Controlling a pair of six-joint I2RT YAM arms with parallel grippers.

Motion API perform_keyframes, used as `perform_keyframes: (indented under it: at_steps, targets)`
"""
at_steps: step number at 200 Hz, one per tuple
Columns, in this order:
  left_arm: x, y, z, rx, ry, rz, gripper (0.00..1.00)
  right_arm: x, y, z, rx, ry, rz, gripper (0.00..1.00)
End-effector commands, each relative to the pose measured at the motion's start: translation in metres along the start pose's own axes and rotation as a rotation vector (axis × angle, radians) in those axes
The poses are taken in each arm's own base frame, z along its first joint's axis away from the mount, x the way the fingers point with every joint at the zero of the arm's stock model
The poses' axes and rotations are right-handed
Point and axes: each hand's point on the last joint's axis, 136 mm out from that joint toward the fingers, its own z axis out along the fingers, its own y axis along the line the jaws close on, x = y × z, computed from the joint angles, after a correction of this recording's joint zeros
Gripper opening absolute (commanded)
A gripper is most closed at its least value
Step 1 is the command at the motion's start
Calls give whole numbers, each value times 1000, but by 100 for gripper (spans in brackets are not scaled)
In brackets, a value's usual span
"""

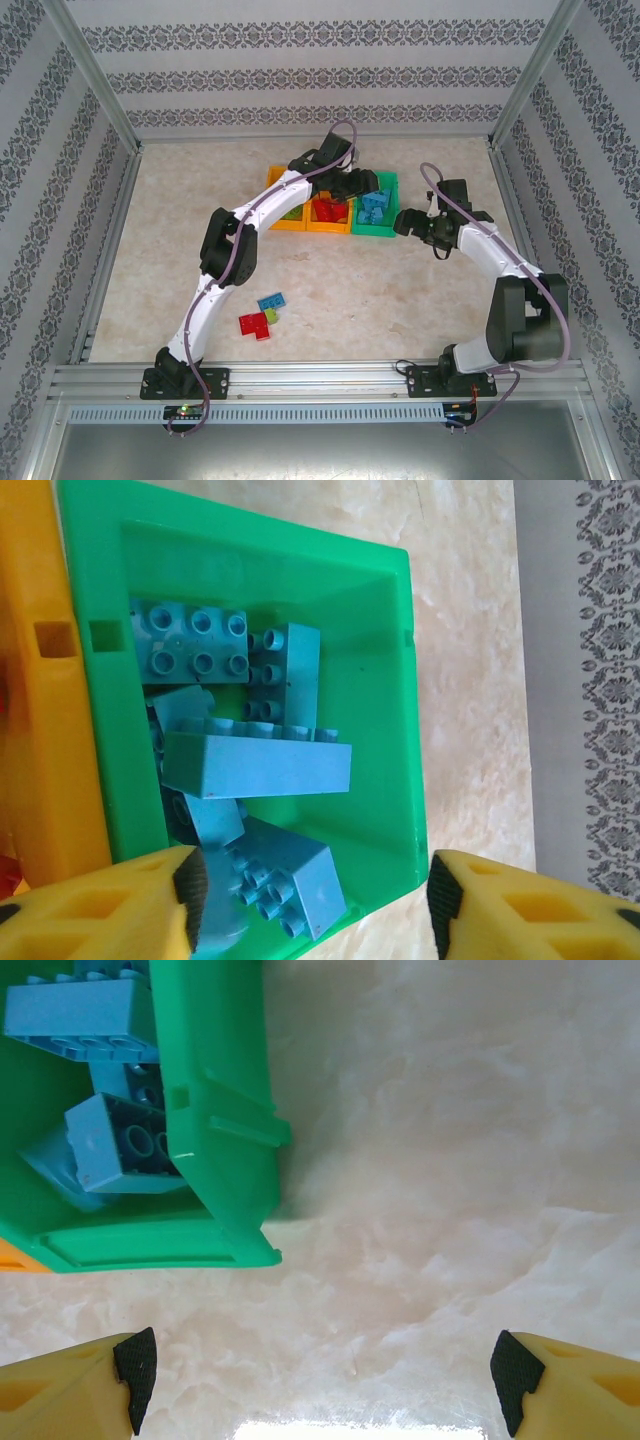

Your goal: Sort the legos into containers by color

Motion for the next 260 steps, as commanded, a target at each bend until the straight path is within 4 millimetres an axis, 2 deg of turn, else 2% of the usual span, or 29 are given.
perform_keyframes:
  at_steps: [1, 18, 31, 51, 65, 83, 103, 127, 143, 161, 194, 227, 260]
  targets:
    - [-10, -24, -23, 11, -62, 46, 70, 0, 8, -13, -37, -29, -10, 89]
    - [-13, -29, -39, 0, -92, 71, 83, 6, 21, -19, -51, -41, -54, 88]
    - [-15, -32, -53, -10, -123, 89, 100, 16, 40, -22, -70, -41, -108, 88]
    - [-15, -27, -76, -48, -175, 112, 100, 40, 78, -19, -93, -23, -216, 88]
    - [-15, -22, -98, -84, -226, 120, 100, 62, 112, -16, -126, -2, -308, 88]
    - [-13, -1, -128, -153, -295, 110, 100, 96, 157, -10, -176, 36, -427, 88]
    - [-7, 39, -163, -252, -360, 53, 100, 136, 198, 1, -202, 99, -563, 88]
    - [7, 98, -202, -351, -389, -74, 100, 178, 229, 22, -212, 194, -673, 84]
    - [20, 137, -224, -410, -399, -164, 100, 198, 248, 32, -238, 242, -704, 82]
    - [33, 165, -251, -461, -430, -222, 100, 214, 260, 42, -243, 288, -739, 79]
    - [53, 198, -287, -539, -468, -280, 100, 231, 264, 57, -246, 363, -760, 71]
    - [68, 215, -301, -579, -467, -309, 100, 244, 261, 64, -235, 406, -784, 66]
    - [74, 221, -307, -587, -476, -331, 100, 252, 255, 70, -204, 429, -802, 63]
